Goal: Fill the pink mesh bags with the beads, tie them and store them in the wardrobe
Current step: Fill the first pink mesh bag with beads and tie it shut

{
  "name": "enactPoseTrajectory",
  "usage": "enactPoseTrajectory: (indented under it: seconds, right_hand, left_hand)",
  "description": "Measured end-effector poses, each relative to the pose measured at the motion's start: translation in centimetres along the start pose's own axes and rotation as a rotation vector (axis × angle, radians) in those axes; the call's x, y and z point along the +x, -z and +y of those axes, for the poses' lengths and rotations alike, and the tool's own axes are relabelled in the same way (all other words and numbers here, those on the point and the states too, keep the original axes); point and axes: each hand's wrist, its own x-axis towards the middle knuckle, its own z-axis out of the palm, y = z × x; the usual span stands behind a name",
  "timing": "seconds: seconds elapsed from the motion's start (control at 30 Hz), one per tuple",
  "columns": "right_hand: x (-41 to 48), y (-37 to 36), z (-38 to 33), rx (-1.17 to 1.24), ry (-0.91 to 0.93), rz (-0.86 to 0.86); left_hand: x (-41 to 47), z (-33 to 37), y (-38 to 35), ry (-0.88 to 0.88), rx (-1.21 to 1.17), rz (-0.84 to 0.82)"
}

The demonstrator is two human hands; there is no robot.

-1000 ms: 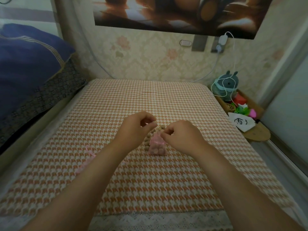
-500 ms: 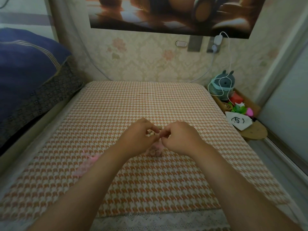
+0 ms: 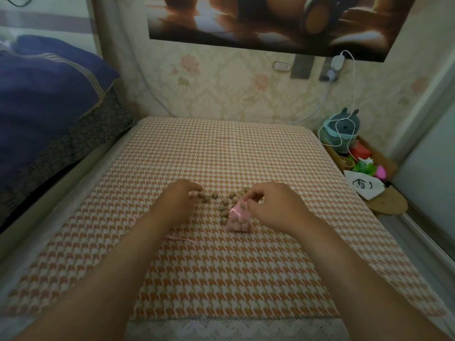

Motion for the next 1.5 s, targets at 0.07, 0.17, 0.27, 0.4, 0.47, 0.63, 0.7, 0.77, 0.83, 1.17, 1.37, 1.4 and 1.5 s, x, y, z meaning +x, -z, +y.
enactPoseTrajectory:
  seconds: [0.07,0.17,0.27,0.4,0.47,0.63,0.7,0.77,0.83,1.17,1.37,1.4,1.5]
  right_hand:
    - [0.0,0.0,-0.1,-0.006,-0.002,-0.003]
    - [0.0,-0.1,-0.3,-0.007,-0.001,-0.007]
    - [0.1,-0.1,-0.2,-0.014,0.007,-0.004]
    - [0.4,-0.3,-0.2,-0.003,0.007,-0.004]
    - [0.4,-0.4,-0.2,-0.002,0.002,-0.006]
    - [0.3,-0.5,-0.2,0.005,-0.005,-0.019]
    - [0.2,-0.3,-0.2,0.004,-0.006,-0.028]
    - [0.1,-0.1,-0.2,0.000,-0.006,-0.039]
    - [0.0,0.2,-0.2,-0.006,-0.006,-0.053]
    - [-0.1,0.6,-0.4,-0.007,-0.008,-0.099]
    - [0.0,0.4,-0.2,0.006,0.012,-0.072]
    - [0.0,0.3,-0.2,0.010,0.016,-0.065]
    - [0.1,0.1,-0.1,0.024,0.015,-0.046]
  left_hand:
    - [0.3,-0.2,-0.6,-0.048,0.005,-0.021]
    - [0.9,-0.3,-1.1,-0.072,0.060,-0.058]
    - [1.7,-0.3,-1.4,-0.064,0.076,-0.043]
    - [1.8,-0.3,-1.7,-0.031,0.020,-0.002]
    - [1.7,0.0,-1.6,-0.031,-0.028,0.023]
    - [1.0,3.7,0.4,-0.112,-0.230,0.105]
    - [0.2,6.0,1.3,-0.164,-0.307,0.091]
    - [-0.9,8.0,1.7,-0.231,-0.367,0.055]
    - [-1.8,9.1,1.6,-0.265,-0.408,0.016]
    - [-2.6,9.5,0.9,-0.280,-0.277,-0.001]
    - [-1.5,8.5,1.7,-0.242,-0.333,-0.039]
    - [-1.2,8.0,2.0,-0.203,-0.343,-0.020]
    - [0.0,6.0,2.1,-0.088,-0.316,0.053]
